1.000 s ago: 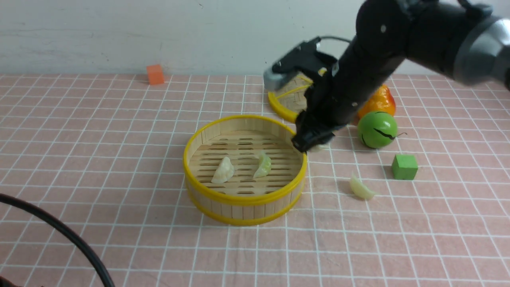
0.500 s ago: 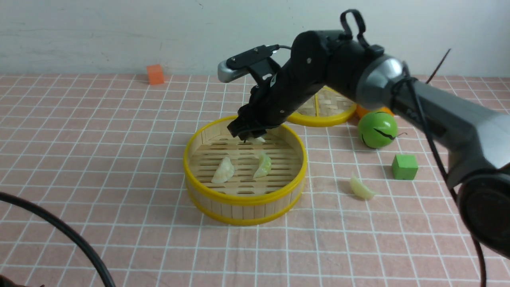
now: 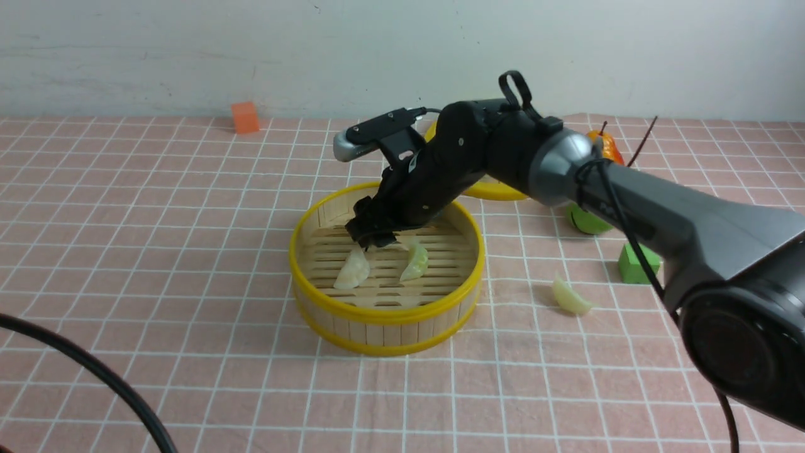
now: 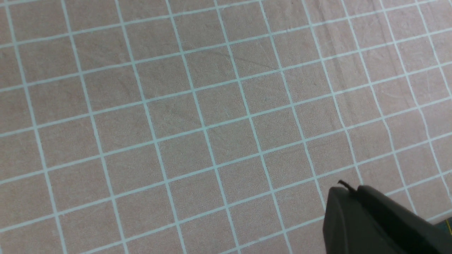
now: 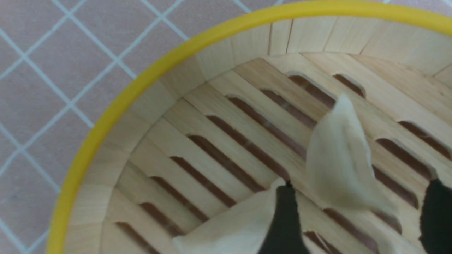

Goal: Put the dumplings into the steamer on the table with the pink tablecloth.
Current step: 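Place the dumpling in the bamboo steamer basket with the right gripper, then reach for and grasp a dumpling lying on the table beside the steamer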

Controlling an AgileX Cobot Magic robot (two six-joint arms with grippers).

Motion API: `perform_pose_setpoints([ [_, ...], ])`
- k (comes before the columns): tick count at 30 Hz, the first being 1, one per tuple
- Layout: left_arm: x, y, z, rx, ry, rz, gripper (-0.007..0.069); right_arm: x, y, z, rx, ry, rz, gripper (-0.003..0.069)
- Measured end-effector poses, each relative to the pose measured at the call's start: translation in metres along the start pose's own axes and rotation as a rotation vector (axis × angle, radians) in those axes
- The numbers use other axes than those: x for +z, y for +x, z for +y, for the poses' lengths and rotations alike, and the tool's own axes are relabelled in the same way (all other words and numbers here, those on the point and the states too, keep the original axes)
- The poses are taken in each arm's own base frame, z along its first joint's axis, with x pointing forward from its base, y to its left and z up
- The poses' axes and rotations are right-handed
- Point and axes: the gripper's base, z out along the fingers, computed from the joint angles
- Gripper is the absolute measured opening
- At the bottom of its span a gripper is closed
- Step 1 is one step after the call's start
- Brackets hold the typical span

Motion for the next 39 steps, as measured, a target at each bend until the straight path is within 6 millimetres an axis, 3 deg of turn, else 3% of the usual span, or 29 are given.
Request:
perform_pose_setpoints([
  [1, 0.0, 0.001, 0.0, 0.0, -0.001, 0.007, 0.002, -0.016, -0.007, 0.003, -0.01, -0.001, 0.006, 0.0566],
  [2, 0.0, 0.001, 0.0, 0.0, -0.001, 0.008, 0.002, -0.017, -0.007, 0.003, -0.01, -0.001, 0.004, 0.0566],
  [4, 0.0, 0.002, 0.0, 0.0, -0.003, 0.017, 0.002, -0.059, -0.022, 0.009, -0.057, 0.018, 0.009, 0.0606],
  [6, 0.0, 0.002, 0.0, 0.0, -0.003, 0.018, 0.002, -0.081, -0.028, 0.012, -0.081, 0.039, 0.013, 0.0607],
  [7, 0.0, 0.002, 0.0, 0.0, -0.003, 0.018, 0.002, -0.107, -0.033, 0.014, -0.091, 0.063, 0.027, 0.0598],
  [9, 0.0, 0.002, 0.0, 0.001, -0.003, 0.017, 0.0021, -0.131, -0.034, 0.016, -0.096, 0.094, 0.055, 0.058],
  [10, 0.0, 0.001, 0.0, 0.009, -0.002, 0.01, 0.0021, -0.151, -0.033, 0.016, -0.109, 0.137, 0.087, 0.0555],
  [15, 0.0, -0.001, 0.0, 0.025, 0.001, -0.011, 0.0027, -0.187, -0.026, 0.001, -0.099, 0.255, 0.114, 0.0486],
  [18, 0.0, -0.001, 0.0, 0.026, 0.003, -0.013, 0.0028, -0.189, -0.012, -0.016, -0.054, 0.272, 0.166, 0.0468],
  [26, 0.0, -0.001, -0.001, 0.021, 0.012, -0.012, 0.0028, -0.149, 0.06, -0.087, 0.141, 0.267, 0.411, 0.0458],
  [39, 0.0, -0.001, -0.001, 0.02, 0.014, -0.012, 0.0036, -0.059, 0.108, -0.114, 0.181, 0.206, 0.497, 0.0452],
])
